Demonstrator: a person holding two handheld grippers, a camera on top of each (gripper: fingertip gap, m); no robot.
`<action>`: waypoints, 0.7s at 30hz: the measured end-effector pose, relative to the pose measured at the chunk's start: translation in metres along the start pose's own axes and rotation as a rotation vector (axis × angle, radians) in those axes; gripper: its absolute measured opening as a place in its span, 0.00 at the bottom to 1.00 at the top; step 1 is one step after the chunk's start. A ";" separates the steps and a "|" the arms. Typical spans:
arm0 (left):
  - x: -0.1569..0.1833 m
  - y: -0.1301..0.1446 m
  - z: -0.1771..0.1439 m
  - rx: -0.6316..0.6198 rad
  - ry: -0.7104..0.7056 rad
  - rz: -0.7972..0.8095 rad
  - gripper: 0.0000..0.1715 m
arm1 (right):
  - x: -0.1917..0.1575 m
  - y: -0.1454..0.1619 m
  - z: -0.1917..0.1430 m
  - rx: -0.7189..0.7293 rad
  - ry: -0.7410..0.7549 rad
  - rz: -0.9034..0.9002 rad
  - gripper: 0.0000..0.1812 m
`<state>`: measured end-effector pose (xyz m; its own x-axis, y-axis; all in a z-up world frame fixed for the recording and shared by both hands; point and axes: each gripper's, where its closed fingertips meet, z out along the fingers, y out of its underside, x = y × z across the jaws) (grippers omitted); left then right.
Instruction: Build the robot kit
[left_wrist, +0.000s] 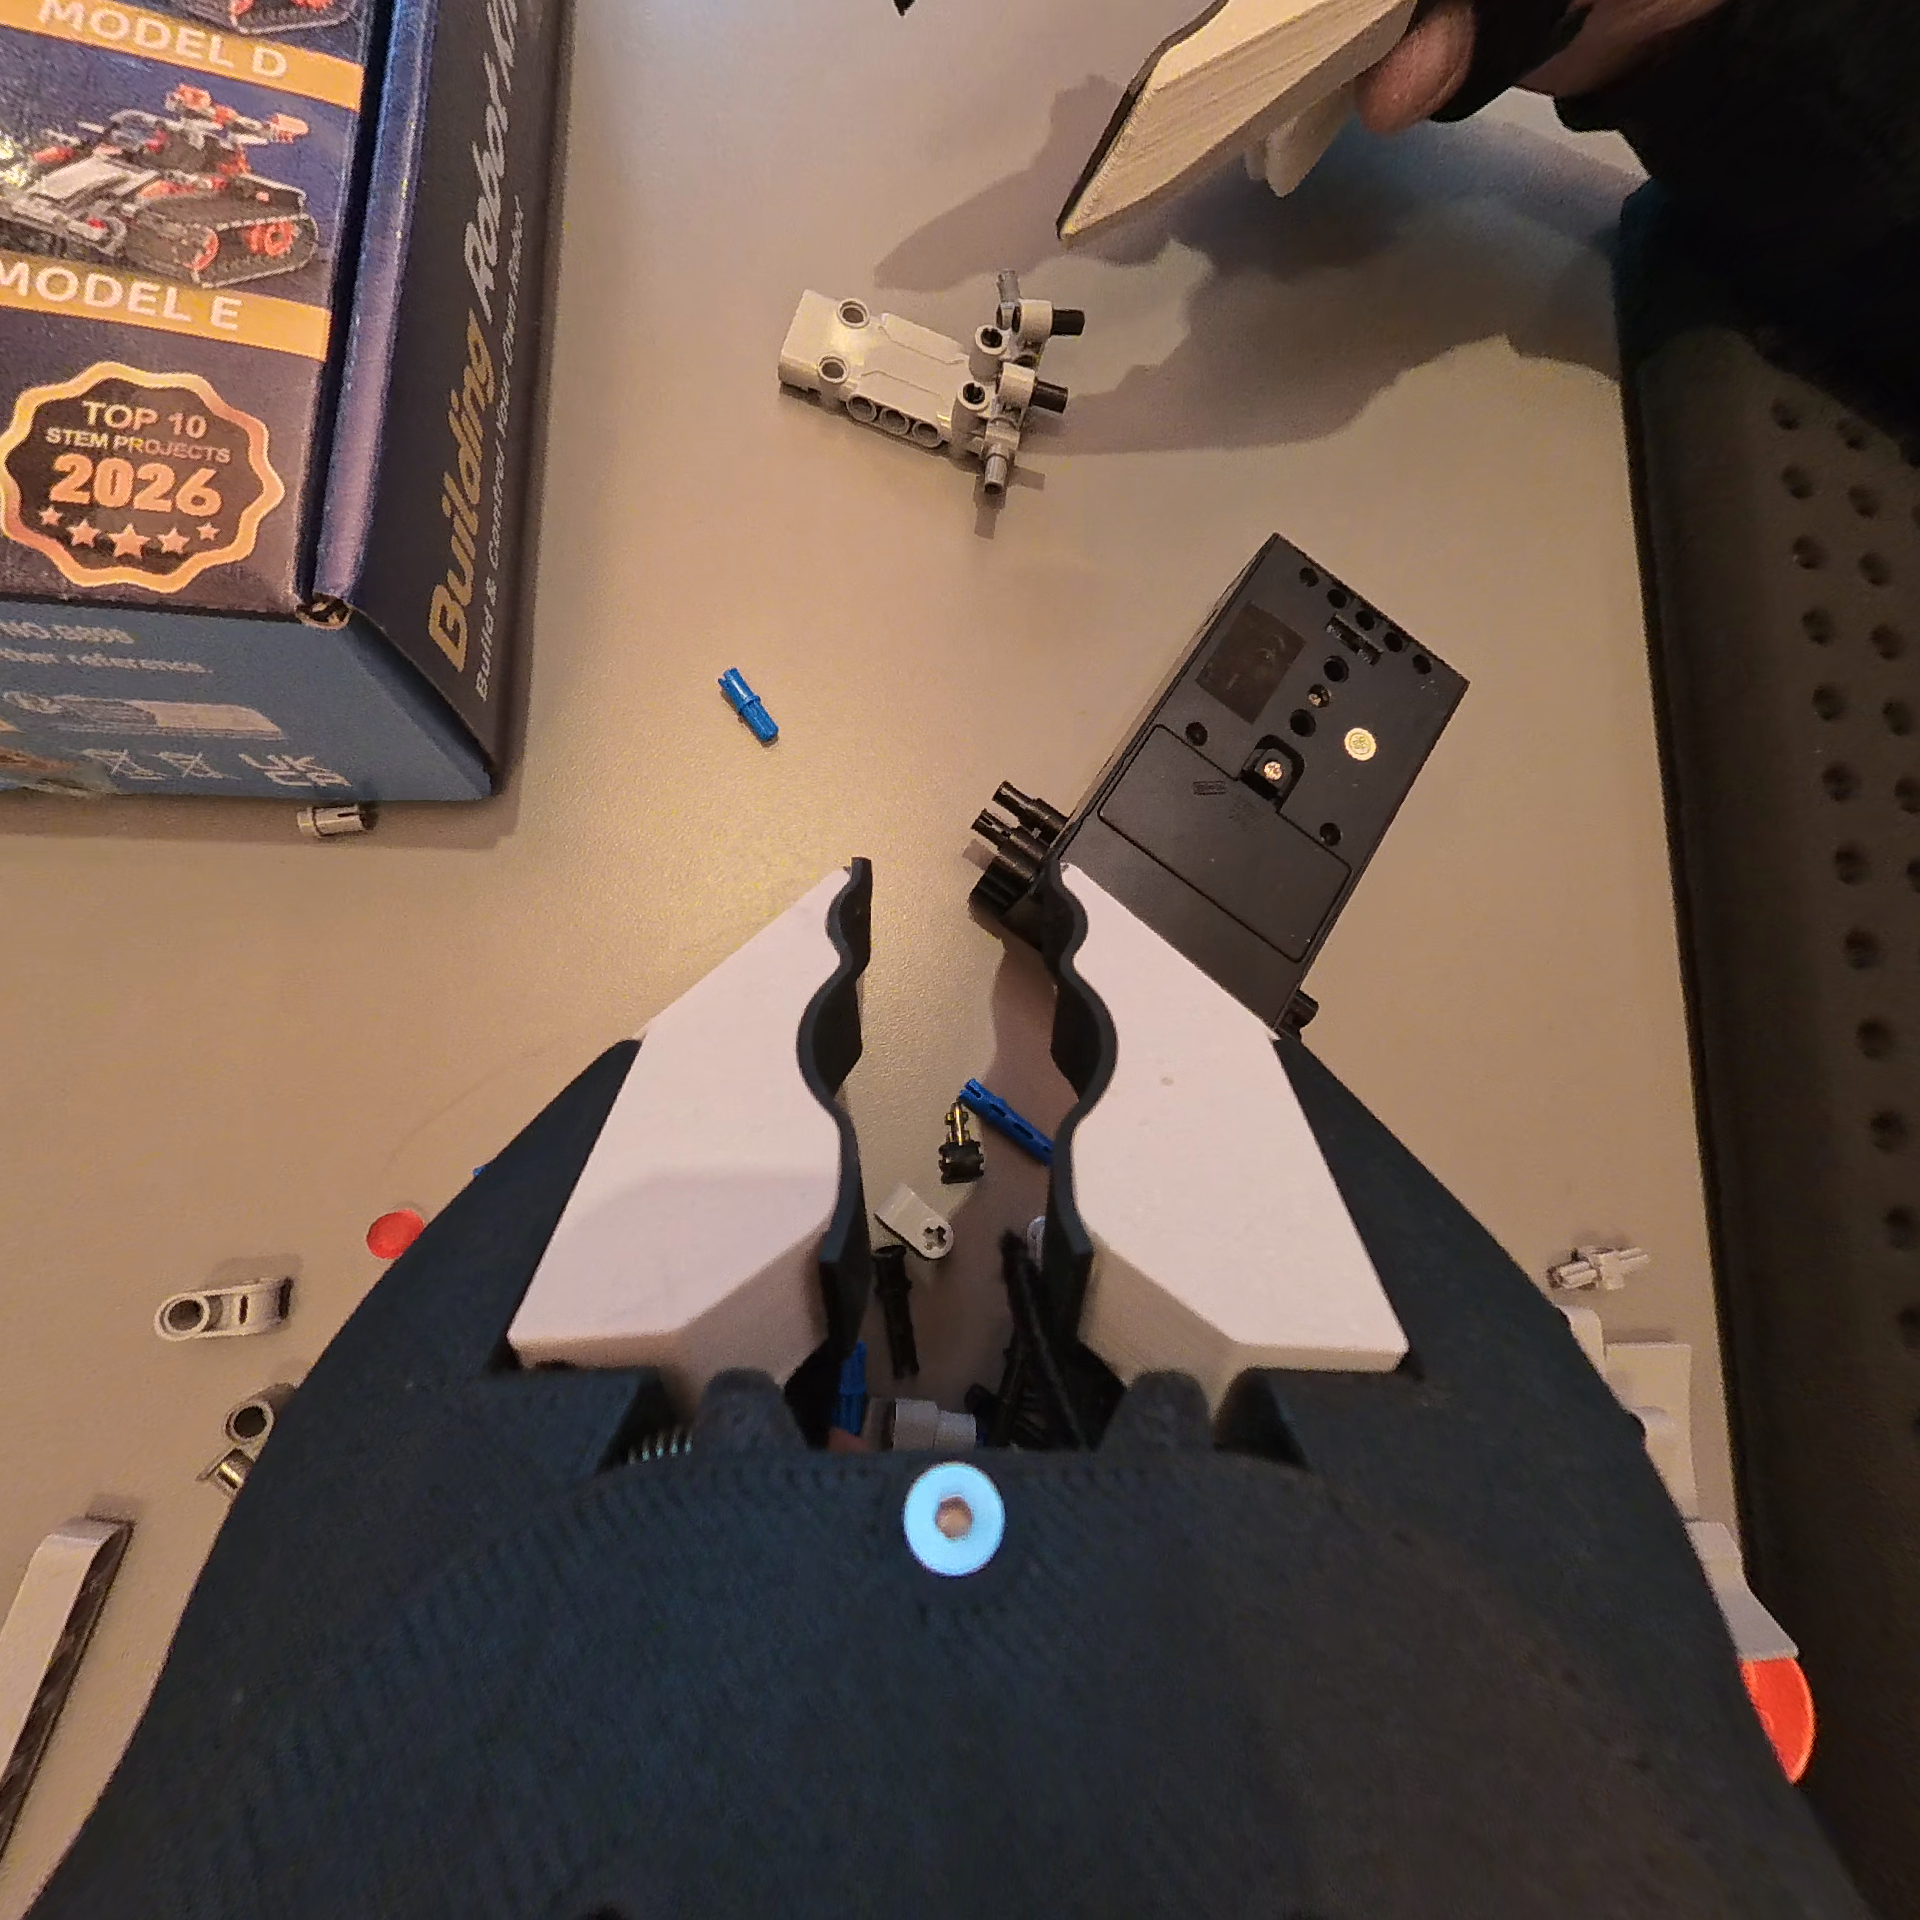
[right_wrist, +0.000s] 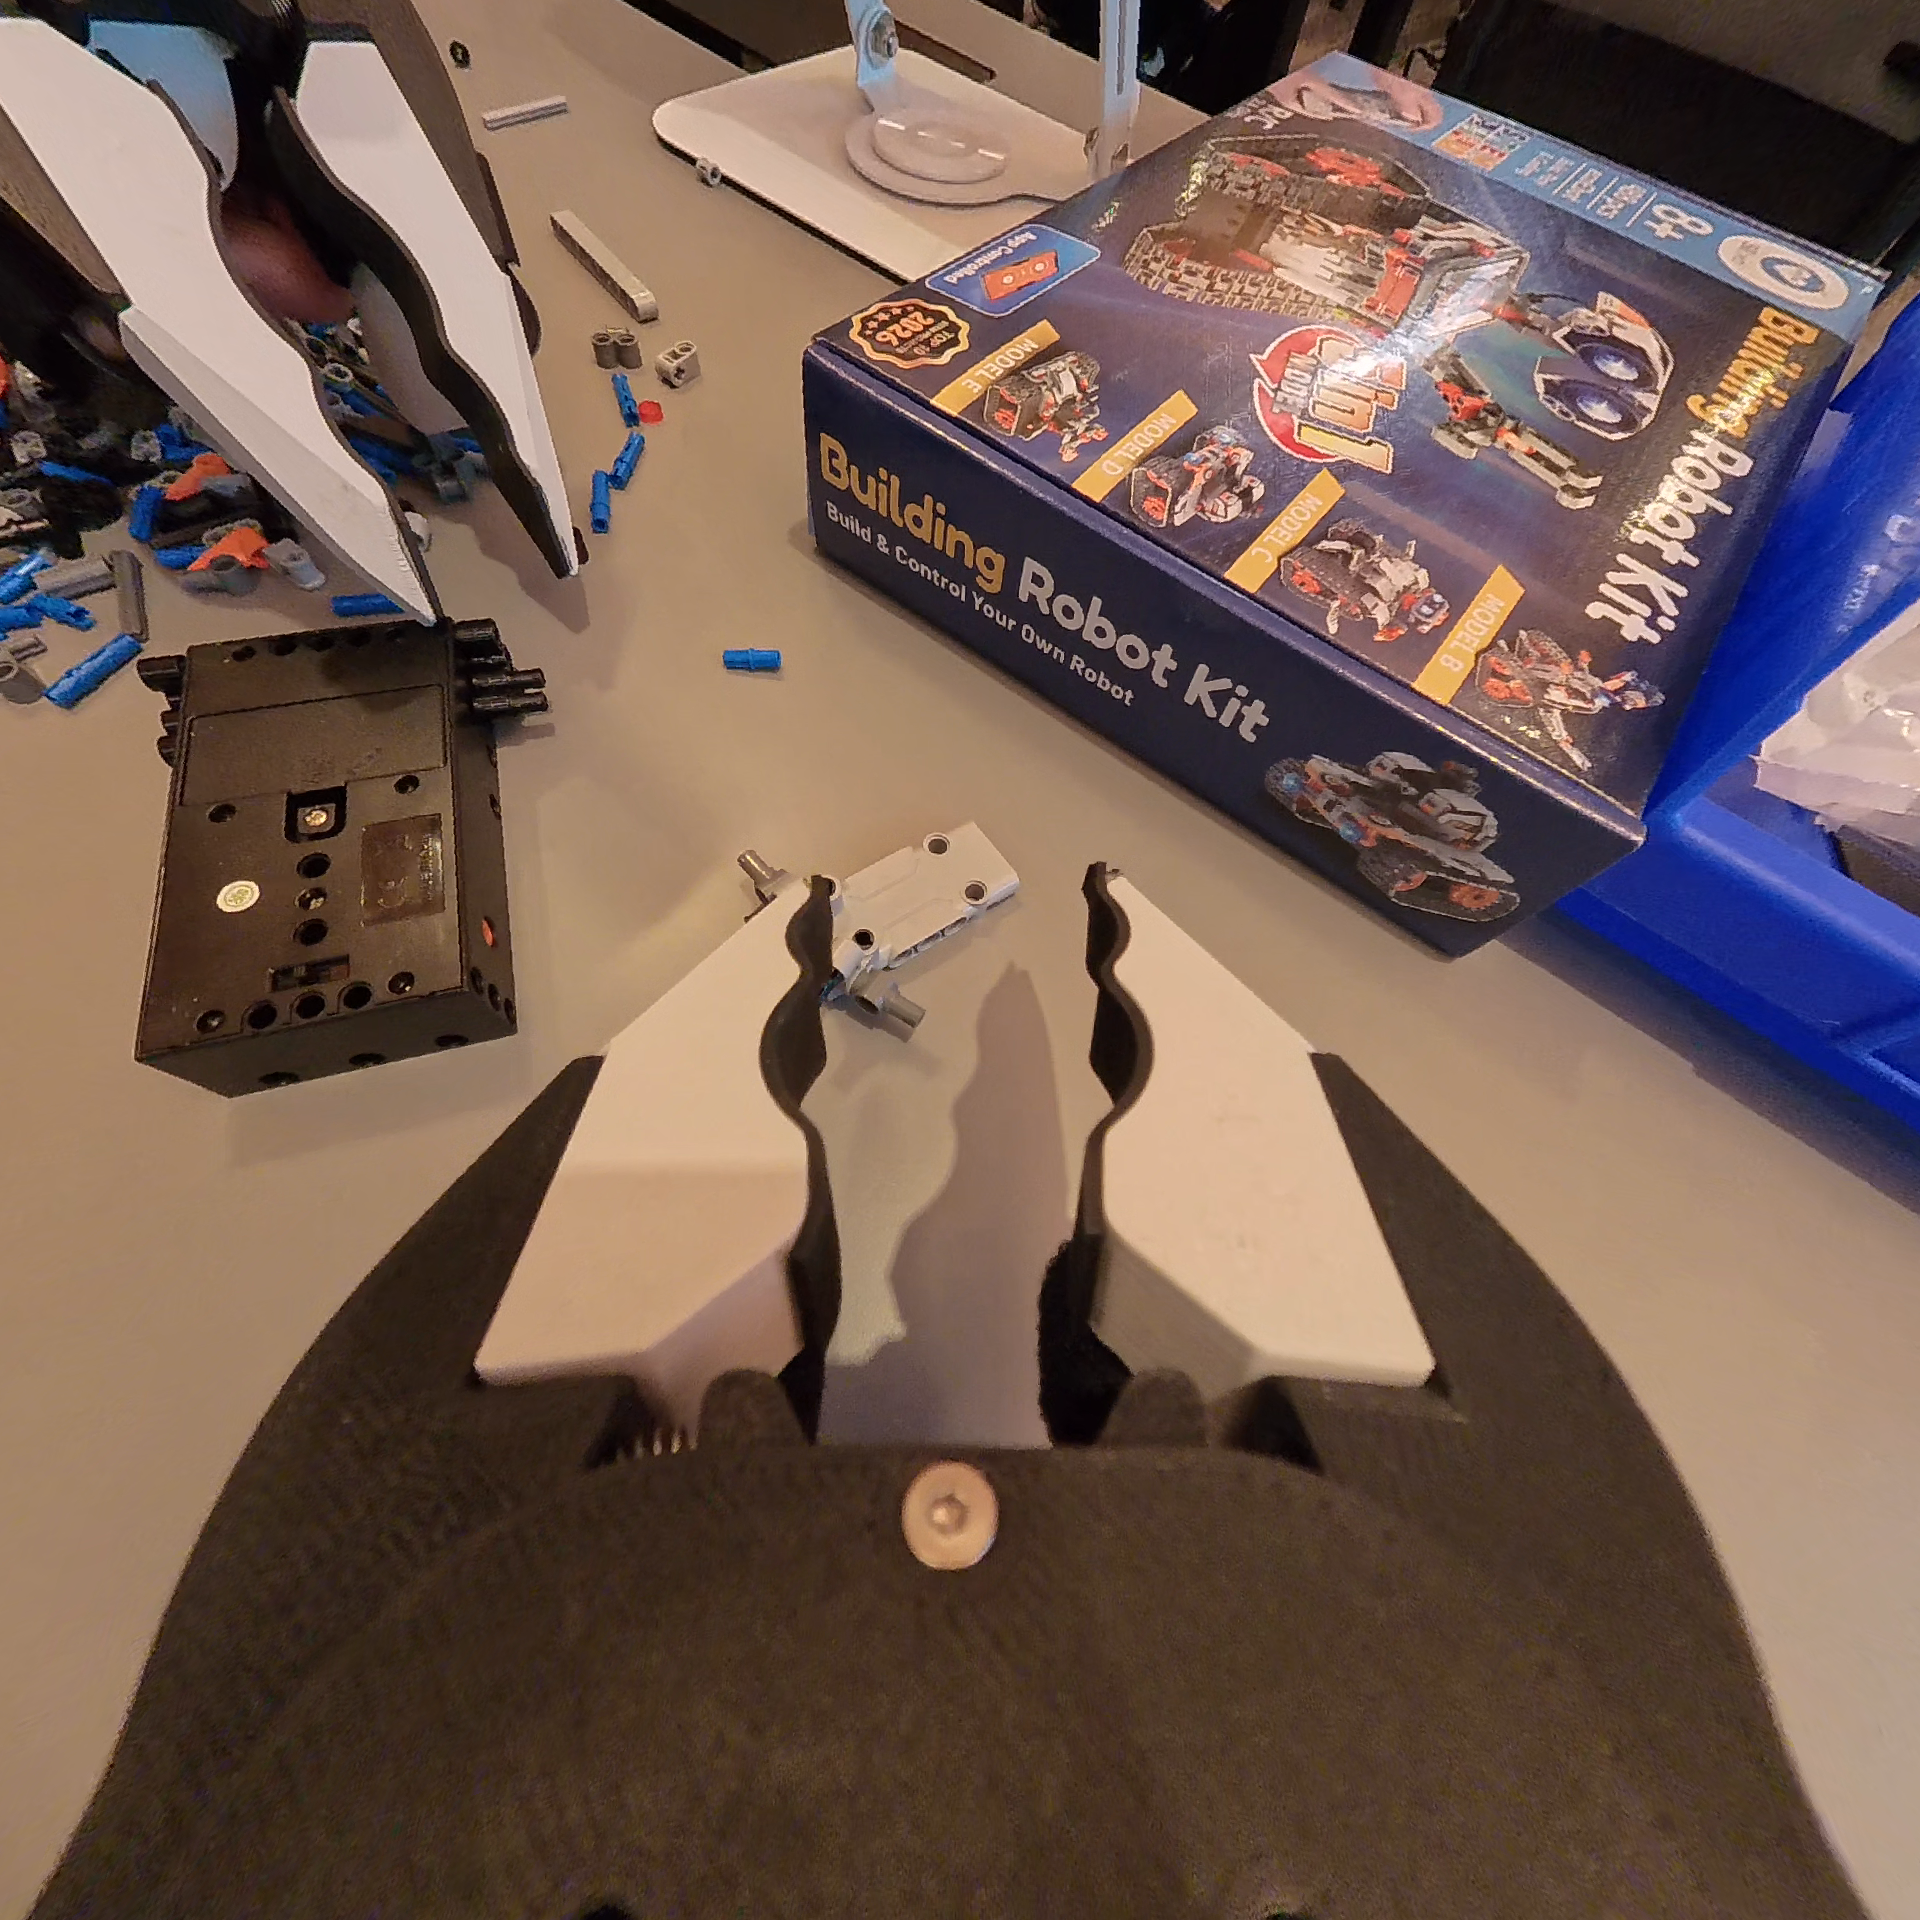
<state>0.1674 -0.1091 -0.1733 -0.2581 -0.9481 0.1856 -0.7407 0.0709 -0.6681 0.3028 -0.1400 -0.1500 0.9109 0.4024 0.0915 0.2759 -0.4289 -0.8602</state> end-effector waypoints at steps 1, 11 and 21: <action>0.000 0.000 0.000 0.001 0.001 0.000 0.18 | 0.000 0.000 0.000 0.000 0.000 0.002 0.26; -0.001 0.001 0.000 -0.001 0.000 -0.001 0.17 | 0.001 0.001 -0.001 0.007 -0.002 0.001 0.25; 0.000 -0.001 -0.002 0.009 0.004 0.003 0.17 | -0.003 0.000 -0.001 0.024 -0.035 0.008 0.24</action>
<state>0.1666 -0.1084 -0.1709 -0.2628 -0.9466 0.1870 -0.7344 0.0706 -0.6750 0.3006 -0.1425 -0.1496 0.9016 0.4274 0.0672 0.2607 -0.4125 -0.8728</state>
